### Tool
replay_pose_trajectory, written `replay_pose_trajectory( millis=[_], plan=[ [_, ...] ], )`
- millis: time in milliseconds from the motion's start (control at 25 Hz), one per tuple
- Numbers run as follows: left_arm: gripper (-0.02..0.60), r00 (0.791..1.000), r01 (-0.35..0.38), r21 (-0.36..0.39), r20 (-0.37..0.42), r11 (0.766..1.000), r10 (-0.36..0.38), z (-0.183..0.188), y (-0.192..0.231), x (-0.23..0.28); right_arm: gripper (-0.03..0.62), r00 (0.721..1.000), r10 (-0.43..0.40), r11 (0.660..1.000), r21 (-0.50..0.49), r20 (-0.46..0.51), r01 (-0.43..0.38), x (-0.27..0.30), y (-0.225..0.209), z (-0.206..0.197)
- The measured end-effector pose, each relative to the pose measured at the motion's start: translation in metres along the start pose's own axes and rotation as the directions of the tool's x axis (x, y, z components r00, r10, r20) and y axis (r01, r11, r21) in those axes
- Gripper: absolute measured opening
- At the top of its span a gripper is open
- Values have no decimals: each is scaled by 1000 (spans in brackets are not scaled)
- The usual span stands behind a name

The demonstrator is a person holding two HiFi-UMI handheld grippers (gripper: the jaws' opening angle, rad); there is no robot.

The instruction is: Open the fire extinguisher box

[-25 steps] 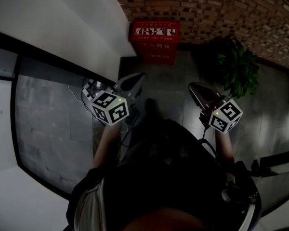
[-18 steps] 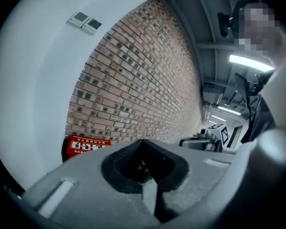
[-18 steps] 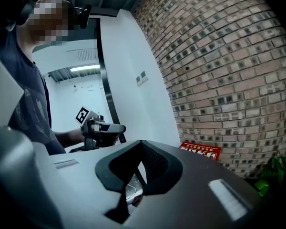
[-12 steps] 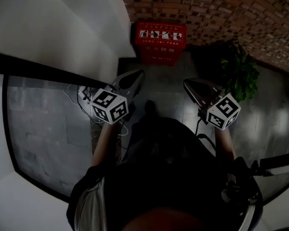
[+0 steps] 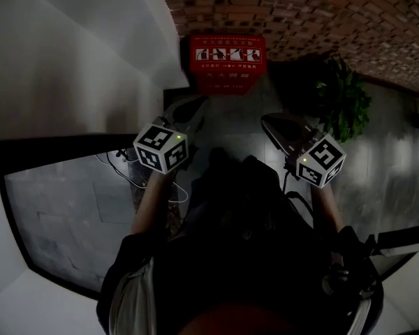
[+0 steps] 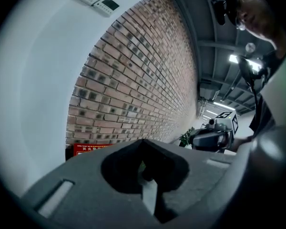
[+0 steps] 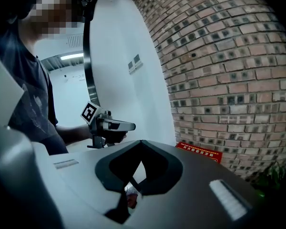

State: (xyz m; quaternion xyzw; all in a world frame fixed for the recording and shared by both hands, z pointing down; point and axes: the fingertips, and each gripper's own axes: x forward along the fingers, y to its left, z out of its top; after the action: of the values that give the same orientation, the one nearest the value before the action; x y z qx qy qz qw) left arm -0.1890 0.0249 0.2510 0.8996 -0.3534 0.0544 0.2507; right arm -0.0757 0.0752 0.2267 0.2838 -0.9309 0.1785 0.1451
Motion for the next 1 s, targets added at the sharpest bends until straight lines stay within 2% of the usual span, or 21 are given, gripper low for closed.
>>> replay_pose_trajectory(
  millis=[280,520,760,1000],
  plan=[
    [2,999,-26,-2,-37,1000,26,0,25,30,2,1000,-21,999,32,-10,21,11,-31,2],
    [2,994,-84,47,-59,995,87,15,36,54,2,1000,21,998,60,0,-21,23,-65,-6],
    [2,981,-162,72,-96,984,169,24,50,87,2,998,46,998,42,-40,-44,42,-118,-24],
    [2,953,-248,64,-161,967,255,-3,60,131,2,992,105,994,41,-75,-102,45,-157,-46]
  ],
)
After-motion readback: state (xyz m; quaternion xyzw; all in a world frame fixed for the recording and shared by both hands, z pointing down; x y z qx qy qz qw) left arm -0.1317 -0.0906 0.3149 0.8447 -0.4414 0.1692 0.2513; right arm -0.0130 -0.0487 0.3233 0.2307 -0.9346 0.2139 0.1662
